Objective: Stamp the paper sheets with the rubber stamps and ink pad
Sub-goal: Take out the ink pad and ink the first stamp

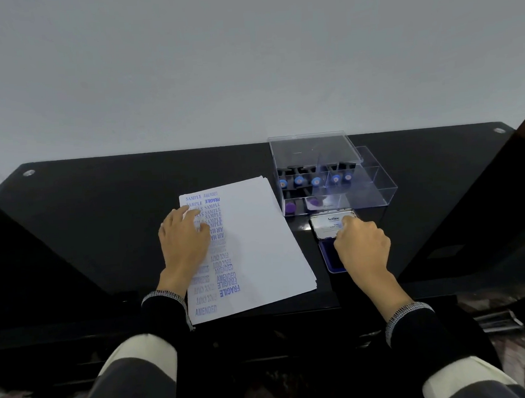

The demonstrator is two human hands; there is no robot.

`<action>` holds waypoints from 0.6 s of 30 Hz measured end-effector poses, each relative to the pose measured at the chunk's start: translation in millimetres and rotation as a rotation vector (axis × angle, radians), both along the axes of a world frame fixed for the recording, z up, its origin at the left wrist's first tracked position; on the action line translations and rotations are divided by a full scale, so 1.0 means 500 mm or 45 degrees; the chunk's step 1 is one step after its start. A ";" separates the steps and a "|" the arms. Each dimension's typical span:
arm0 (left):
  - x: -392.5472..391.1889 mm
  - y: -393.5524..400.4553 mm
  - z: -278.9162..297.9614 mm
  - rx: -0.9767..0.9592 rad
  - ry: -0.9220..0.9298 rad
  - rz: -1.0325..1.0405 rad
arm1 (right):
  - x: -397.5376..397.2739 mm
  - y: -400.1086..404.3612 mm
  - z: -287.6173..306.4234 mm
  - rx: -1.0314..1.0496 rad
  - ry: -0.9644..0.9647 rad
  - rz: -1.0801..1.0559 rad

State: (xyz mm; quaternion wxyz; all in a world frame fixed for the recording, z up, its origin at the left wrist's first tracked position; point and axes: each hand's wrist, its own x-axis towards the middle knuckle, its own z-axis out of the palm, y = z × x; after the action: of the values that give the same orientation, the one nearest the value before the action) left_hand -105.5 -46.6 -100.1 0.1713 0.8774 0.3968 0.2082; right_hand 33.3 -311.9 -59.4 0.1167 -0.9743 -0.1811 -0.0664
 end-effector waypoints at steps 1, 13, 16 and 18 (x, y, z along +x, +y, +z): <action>-0.001 0.005 -0.005 -0.009 0.013 -0.013 | 0.002 0.001 0.001 -0.005 -0.001 -0.004; -0.004 0.013 -0.022 -0.042 -0.048 -0.038 | 0.003 -0.001 0.022 0.036 0.130 0.076; -0.003 0.012 -0.022 -0.040 -0.040 -0.041 | 0.004 -0.010 0.031 0.126 0.232 0.115; -0.003 0.011 -0.021 -0.039 -0.041 -0.046 | 0.010 -0.022 0.032 0.169 0.324 0.190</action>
State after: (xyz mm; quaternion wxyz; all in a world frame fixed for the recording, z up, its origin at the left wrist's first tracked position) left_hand -106.7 -40.9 -110.8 0.1948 0.8782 0.3812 0.2132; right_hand 38.3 -322.9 -43.5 0.2076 -0.9488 -0.2319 0.0545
